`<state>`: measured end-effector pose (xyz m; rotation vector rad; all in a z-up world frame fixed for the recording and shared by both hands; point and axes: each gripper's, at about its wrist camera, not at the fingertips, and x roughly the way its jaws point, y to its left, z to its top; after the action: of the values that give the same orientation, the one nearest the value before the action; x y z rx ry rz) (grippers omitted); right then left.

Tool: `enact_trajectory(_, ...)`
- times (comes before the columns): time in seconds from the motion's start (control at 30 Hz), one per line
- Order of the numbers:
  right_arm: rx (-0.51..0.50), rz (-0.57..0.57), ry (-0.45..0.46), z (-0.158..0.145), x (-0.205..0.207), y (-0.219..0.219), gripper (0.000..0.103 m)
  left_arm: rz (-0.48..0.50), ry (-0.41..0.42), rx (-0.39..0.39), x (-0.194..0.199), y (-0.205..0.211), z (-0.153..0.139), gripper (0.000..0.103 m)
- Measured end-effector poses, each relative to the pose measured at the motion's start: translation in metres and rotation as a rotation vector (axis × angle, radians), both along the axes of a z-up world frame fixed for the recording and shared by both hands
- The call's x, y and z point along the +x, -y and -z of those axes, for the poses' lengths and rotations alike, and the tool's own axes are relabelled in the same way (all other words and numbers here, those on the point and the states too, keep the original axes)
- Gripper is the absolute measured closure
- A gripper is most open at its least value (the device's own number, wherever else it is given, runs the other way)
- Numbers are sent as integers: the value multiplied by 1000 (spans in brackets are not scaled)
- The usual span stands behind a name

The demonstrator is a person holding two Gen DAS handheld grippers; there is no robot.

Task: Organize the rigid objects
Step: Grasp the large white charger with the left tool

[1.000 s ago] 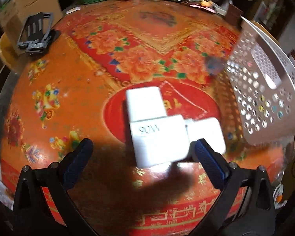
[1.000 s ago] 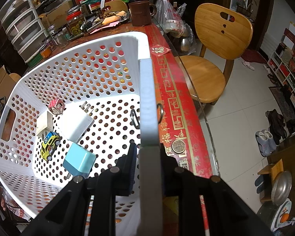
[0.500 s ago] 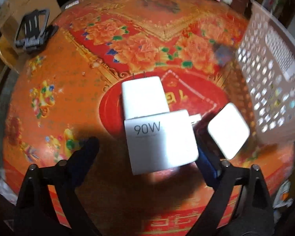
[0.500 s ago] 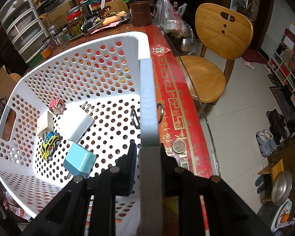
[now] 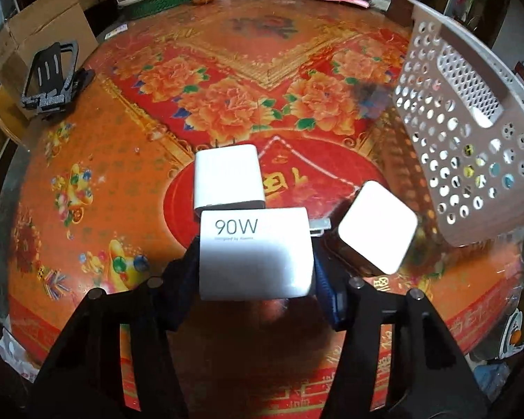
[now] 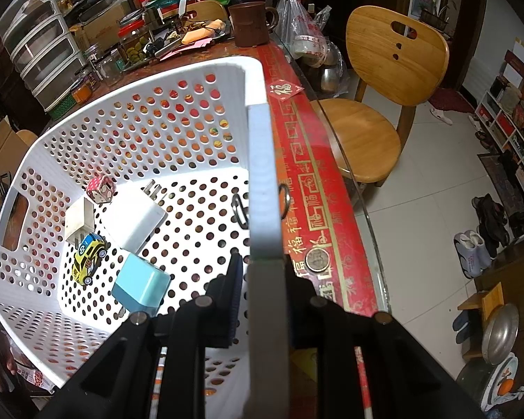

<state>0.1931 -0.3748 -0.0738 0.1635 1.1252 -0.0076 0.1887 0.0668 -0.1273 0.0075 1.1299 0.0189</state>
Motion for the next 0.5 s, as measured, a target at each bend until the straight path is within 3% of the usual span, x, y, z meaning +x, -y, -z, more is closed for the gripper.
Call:
enact_trajectory(0.33, 0, 0, 0, 0, 0, 0, 84, -20, 107, 21, -16, -18, -35, 49)
enact_trajectory(0.5, 0, 0, -1, 0, 0, 0, 84, -12, 164, 33, -17, -15, -68, 49)
